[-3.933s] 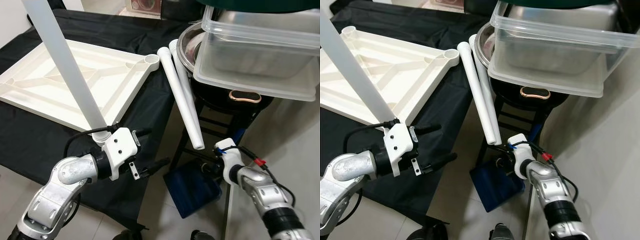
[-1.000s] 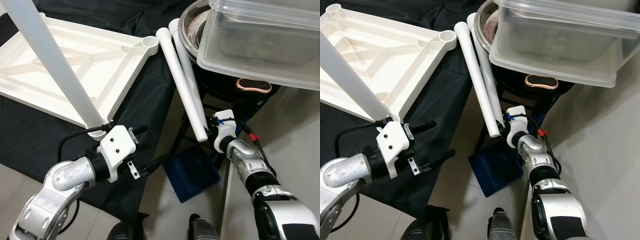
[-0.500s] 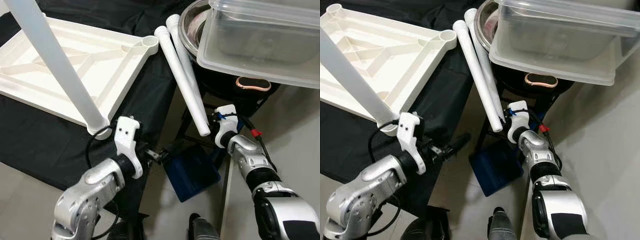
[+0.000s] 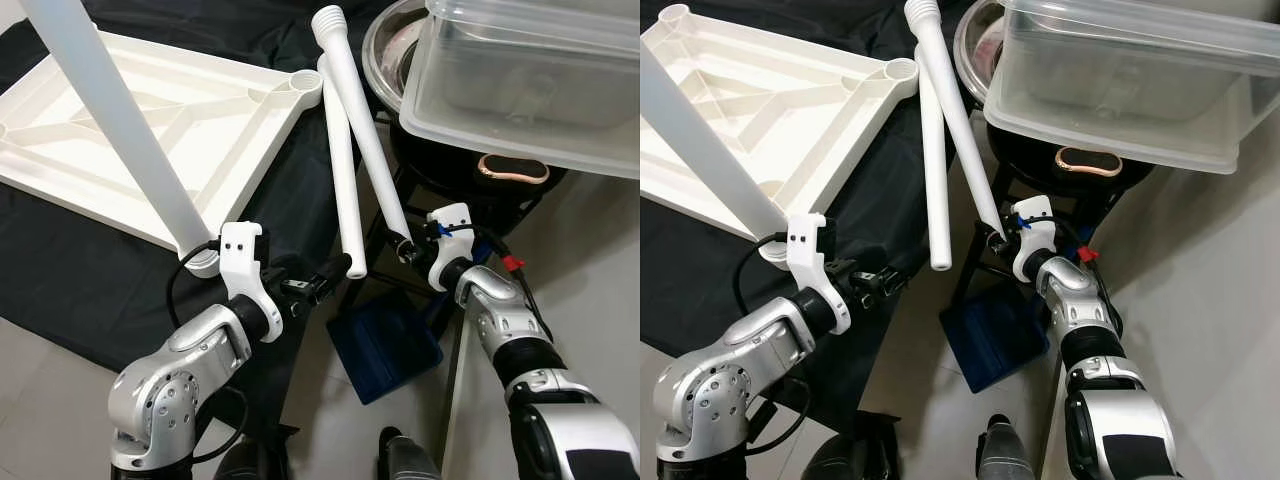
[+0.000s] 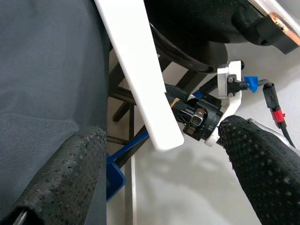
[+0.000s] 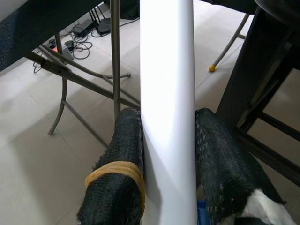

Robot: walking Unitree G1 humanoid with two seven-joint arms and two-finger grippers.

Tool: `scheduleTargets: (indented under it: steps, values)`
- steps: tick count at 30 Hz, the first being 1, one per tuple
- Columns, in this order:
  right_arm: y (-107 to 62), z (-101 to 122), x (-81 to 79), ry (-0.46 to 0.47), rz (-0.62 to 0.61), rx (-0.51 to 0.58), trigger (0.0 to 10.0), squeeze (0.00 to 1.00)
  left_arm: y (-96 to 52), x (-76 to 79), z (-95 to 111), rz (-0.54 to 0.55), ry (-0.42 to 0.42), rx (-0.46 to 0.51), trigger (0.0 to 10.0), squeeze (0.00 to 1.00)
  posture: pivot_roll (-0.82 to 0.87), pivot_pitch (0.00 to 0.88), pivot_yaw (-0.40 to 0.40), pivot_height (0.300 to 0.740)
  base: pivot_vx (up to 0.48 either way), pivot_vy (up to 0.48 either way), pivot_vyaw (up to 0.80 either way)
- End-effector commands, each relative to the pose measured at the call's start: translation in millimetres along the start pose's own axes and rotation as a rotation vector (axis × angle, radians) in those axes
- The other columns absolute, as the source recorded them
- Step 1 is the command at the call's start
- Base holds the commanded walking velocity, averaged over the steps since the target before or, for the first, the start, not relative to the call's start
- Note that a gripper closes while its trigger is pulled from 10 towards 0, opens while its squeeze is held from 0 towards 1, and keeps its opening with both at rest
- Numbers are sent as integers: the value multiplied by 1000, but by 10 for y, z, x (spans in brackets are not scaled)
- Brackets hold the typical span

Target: Building children table

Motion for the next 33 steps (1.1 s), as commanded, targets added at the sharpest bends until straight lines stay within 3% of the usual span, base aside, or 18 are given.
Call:
scheduleTargets:
  steps: [1,9,12,14,17,21,23,30,33]
  values:
    - [-19,-59,-36,10,20,-14,0,0,4,-12,-98,9,-32,-39,10000,0,11,302,11,740,0,0,0]
    - [-8,14,-43,10,19,4,0,0,32,31,-85,-5,-62,-46,10000,0,10,297,9,740,0,0,0]
    - [9,70,-104,19,47,18,0,0,24,31,-71,-3,-56,-42,10000,0,11,295,9,740,0,0,0]
    - [49,206,-278,48,131,44,0,0,4,3,8,10,-44,1,10000,0,10,290,5,740,0,0,0]
    - [69,290,-395,78,188,48,0,0,-11,-32,71,26,-32,32,10000,0,8,287,5,740,0,0,0]
    - [79,330,-428,97,201,47,0,0,-16,-55,105,38,-30,47,10000,0,7,286,4,740,0,0,0]
    - [116,451,-461,100,203,42,0,0,-43,-149,219,87,-1,94,10000,0,1,278,-2,740,0,0,0]
    - [167,556,-391,110,129,26,0,0,-95,-217,406,121,53,163,10000,0,2,272,-10,740,0,0,0]
    - [194,617,-373,164,83,50,0,0,-122,-194,473,108,60,194,10000,0,1,269,-13,740,0,0,0]
Point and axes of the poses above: a point about 5 cm out from each wrist's last joint towards the gripper, its own y axis pointing out of the wrist towards the gripper, its own z axis along the axis of the wrist's last joint, x = y × z, the point moved 5 cm from there along y, pointing out of the wrist towards the gripper, and after that the axes turned 7 degrees about y, right-handed, at the moved point
